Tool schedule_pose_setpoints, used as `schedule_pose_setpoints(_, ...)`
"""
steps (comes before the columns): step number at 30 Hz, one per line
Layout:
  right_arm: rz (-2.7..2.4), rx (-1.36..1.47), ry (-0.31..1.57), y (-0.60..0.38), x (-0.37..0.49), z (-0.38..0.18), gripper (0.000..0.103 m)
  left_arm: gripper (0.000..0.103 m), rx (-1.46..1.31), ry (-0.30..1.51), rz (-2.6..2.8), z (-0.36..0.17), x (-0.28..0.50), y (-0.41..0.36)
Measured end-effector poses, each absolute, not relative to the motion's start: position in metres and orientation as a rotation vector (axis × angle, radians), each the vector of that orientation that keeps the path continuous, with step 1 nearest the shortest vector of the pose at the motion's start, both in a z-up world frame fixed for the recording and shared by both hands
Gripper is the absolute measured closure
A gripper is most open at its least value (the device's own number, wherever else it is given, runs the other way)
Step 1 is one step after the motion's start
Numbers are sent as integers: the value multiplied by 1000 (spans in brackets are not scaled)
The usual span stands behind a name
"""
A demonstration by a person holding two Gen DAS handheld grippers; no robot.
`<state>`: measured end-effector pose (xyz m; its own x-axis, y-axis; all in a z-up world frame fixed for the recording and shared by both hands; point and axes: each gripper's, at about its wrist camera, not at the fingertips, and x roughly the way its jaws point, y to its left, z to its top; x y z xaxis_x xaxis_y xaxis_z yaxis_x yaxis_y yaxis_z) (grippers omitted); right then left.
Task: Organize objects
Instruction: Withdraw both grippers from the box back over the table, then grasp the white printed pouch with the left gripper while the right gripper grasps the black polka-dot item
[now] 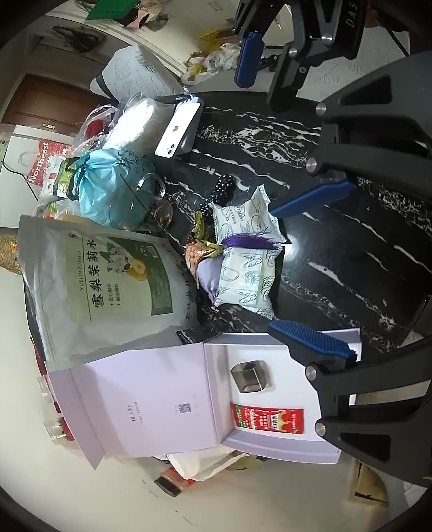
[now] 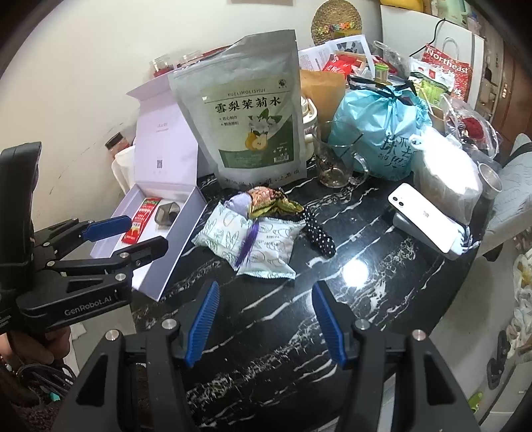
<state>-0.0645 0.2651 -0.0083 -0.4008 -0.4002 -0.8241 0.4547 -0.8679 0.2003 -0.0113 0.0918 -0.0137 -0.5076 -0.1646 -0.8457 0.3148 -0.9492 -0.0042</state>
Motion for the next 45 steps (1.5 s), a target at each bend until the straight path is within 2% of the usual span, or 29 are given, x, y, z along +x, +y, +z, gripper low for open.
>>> schedule_pose_setpoints(4,-2270,1315,62,275,-63,-17,38,38,1367,208,-2484,-20,-10,104)
schedule_pose_setpoints(8,-2233,1341,2,280,-64,-30,38,36,1375,233,-2468,-32,-12,105)
schedule_pose_setpoints(18,-2246,1401,0,280,-82,-72,38,35,1416,312,-2474,-80,-29,95)
schedule_pose_setpoints(24,-2248,1447,-57,282,-100,-98,38,36,1470,429,-2419,-108,-49,76)
schedule_pose_setpoints(32,-2295,1460,-128,282,-129,-122,38,36,1483,423,-2388,-135,-85,53)
schedule_pose_setpoints(41,-2301,1482,-87,275,-163,-148,38,36,1562,411,-2359,-164,-113,39)
schedule_pose_setpoints(45,-2303,1463,-37,267,-176,-155,38,29,1592,351,-2368,-170,-122,38)
